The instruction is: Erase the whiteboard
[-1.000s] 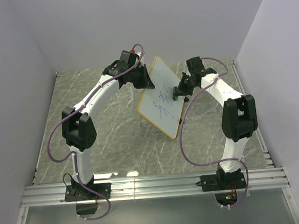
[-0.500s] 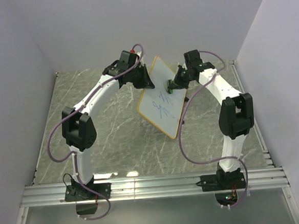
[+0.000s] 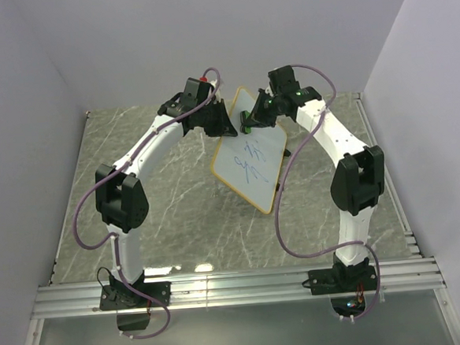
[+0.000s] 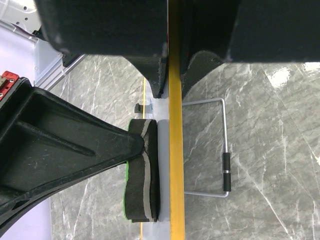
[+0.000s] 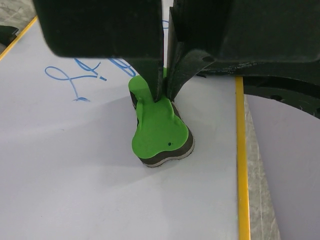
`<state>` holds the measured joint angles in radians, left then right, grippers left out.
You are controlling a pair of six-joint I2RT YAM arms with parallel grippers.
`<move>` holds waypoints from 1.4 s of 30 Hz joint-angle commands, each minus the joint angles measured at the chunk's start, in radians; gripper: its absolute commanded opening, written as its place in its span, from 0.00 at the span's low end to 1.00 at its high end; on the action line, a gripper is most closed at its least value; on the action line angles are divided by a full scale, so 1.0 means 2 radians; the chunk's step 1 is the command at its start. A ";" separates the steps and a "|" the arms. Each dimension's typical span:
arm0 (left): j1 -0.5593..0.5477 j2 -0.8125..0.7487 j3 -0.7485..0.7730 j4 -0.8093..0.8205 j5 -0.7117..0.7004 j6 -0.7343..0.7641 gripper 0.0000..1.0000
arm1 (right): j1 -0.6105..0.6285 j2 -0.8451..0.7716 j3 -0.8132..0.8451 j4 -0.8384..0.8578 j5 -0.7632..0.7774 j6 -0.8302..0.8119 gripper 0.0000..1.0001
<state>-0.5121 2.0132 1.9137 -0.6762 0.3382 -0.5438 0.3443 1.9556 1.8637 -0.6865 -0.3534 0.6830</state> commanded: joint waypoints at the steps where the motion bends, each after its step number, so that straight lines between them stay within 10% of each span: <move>1: -0.042 0.070 -0.047 -0.121 -0.087 0.102 0.00 | 0.019 0.009 -0.027 -0.014 -0.015 0.001 0.00; 18: -0.044 0.052 -0.052 -0.123 -0.087 0.098 0.00 | -0.023 -0.035 -0.253 0.027 0.043 -0.028 0.00; 42: -0.051 0.023 -0.099 -0.100 -0.079 0.084 0.00 | 0.111 -0.041 -0.004 -0.049 0.062 0.048 0.00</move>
<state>-0.5114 1.9556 1.8206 -0.6132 0.3252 -0.5648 0.5461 1.8217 1.7775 -0.8700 -0.2008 0.7494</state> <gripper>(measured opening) 0.091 0.026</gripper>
